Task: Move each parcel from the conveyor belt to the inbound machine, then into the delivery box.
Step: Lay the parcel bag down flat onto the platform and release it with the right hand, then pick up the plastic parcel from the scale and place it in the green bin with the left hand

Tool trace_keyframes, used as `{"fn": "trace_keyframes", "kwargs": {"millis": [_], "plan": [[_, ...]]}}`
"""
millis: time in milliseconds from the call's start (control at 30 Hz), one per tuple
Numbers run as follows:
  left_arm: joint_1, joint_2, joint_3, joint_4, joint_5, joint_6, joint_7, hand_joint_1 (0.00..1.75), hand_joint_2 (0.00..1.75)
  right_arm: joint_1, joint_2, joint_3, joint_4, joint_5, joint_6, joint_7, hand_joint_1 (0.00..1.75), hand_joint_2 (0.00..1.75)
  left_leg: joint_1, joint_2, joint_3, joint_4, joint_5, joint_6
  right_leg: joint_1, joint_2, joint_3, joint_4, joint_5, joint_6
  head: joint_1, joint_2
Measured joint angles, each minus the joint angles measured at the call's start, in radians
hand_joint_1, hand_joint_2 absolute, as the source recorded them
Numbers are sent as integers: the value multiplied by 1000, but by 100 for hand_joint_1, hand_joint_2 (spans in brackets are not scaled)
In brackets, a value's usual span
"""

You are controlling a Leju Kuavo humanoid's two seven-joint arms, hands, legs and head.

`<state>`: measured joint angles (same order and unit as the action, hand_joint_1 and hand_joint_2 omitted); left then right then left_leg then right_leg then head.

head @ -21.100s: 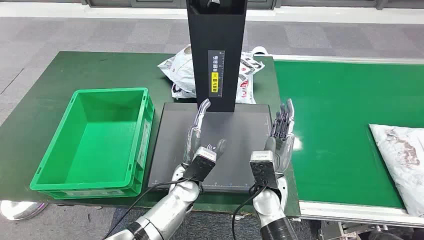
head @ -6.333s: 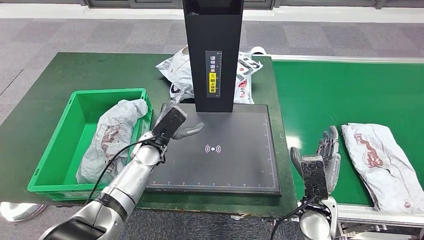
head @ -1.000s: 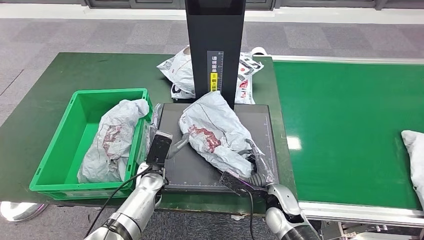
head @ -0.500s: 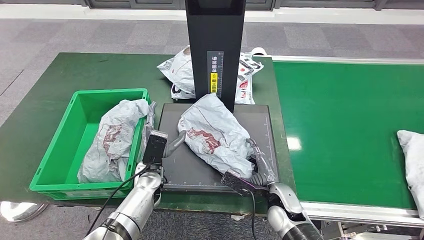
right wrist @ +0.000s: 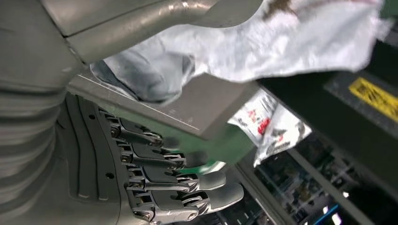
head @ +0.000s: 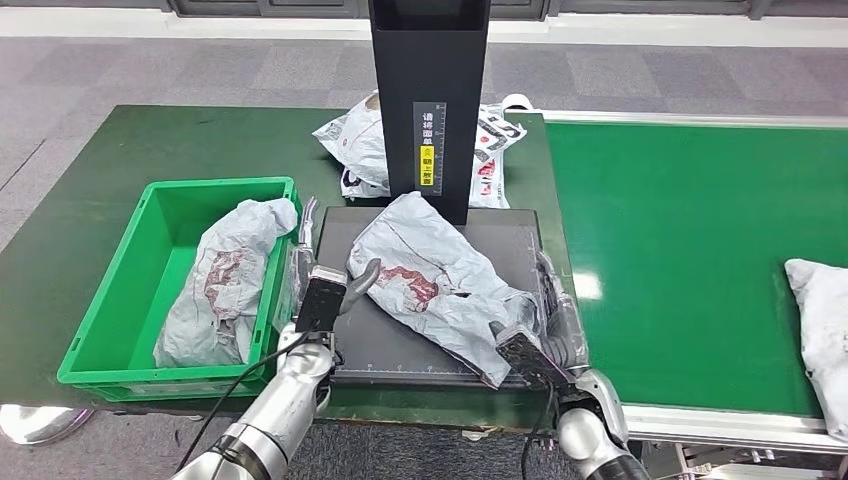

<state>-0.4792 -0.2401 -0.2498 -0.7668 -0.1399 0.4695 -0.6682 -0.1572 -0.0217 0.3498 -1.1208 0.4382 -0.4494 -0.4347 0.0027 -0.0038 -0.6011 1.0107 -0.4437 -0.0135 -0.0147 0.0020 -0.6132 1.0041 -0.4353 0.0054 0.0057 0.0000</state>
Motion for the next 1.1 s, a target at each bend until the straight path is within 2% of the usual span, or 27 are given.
{"fn": "trace_keyframes", "kwargs": {"millis": [200, 533, 667, 800, 900, 1100], "plan": [[-41, -14, -59, 88, -79, -55, 46, 0, 175, -6, 2, -99, -22, -225, -35, -85, 0, 175, 0, 0, 0, 0, 0, 0, 0, -1, 1, 0, 0, 0, 0, 0], [-116, -26, -179, 239, -271, -91, 143, 0, 175, -40, 4, -188, 12, -296, -31, -143, 0, 175, 0, 0, 0, 0, 0, 0, 0, 0, 0, 0, 0, 0, 0, 0], [-144, -27, -257, 294, -454, -101, 245, 0, 175, -56, 6, -198, 13, -325, -24, -153, 0, 175, 0, 0, 0, 0, 0, 0, 0, 0, 0, 0, 0, 0, 0, 0], [-166, -29, -349, 343, -611, -164, 362, 171, 175, -70, 12, -204, 13, -335, -9, -152, 0, 175, 0, 0, 0, 0, 0, 0, 0, 0, 1, 0, 0, 0, 0, 0], [-182, -30, -413, 372, -679, -230, 425, 175, 175, -72, 21, -209, 13, -332, 2, -146, 0, 175, 0, -1, 0, 0, 0, 0, 0, -1, 1, 0, 0, 0, 0, 0], [-205, -27, -465, 400, -704, -291, 439, 175, 175, -68, 39, -215, 4, -317, 24, -123, 0, 175, 0, -1, 0, 0, 0, 0, 0, -1, 1, 0, 0, 0, 0, 0]]}}
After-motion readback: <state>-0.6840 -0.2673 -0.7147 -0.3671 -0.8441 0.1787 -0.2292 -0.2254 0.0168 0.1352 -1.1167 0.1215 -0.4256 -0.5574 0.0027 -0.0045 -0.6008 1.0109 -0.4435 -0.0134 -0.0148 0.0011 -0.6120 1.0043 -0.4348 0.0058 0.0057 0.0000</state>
